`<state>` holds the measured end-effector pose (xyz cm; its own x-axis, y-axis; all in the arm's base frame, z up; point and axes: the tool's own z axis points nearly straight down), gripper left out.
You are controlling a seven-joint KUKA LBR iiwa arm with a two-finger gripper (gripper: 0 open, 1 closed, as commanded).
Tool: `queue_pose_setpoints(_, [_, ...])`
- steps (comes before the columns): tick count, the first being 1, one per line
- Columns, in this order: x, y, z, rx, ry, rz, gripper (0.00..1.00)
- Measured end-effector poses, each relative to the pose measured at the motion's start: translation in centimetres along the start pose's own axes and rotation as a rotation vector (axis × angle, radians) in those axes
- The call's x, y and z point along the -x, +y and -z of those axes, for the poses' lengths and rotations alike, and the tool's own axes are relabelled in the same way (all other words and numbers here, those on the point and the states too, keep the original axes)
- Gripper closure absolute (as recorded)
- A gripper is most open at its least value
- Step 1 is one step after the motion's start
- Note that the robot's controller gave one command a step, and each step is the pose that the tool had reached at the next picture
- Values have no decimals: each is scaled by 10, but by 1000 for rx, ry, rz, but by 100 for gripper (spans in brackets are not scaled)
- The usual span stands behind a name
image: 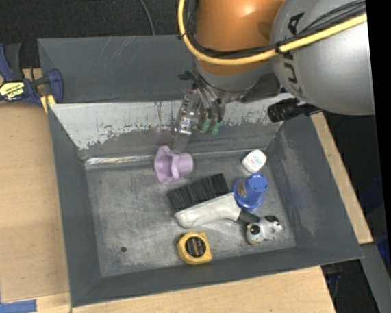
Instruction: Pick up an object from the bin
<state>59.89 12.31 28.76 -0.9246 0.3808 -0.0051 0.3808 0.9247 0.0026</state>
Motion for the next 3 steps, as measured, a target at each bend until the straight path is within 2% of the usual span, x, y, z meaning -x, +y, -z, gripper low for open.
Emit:
queue_pose_setpoints(1, [0, 0, -1, -2, 2, 0, 100])
queue_pose_setpoints(2, [1, 6, -49, 3, -3, -46, 100])
queue_pose_setpoints(3, [-6, 8, -77, -5, 7, -31, 100])
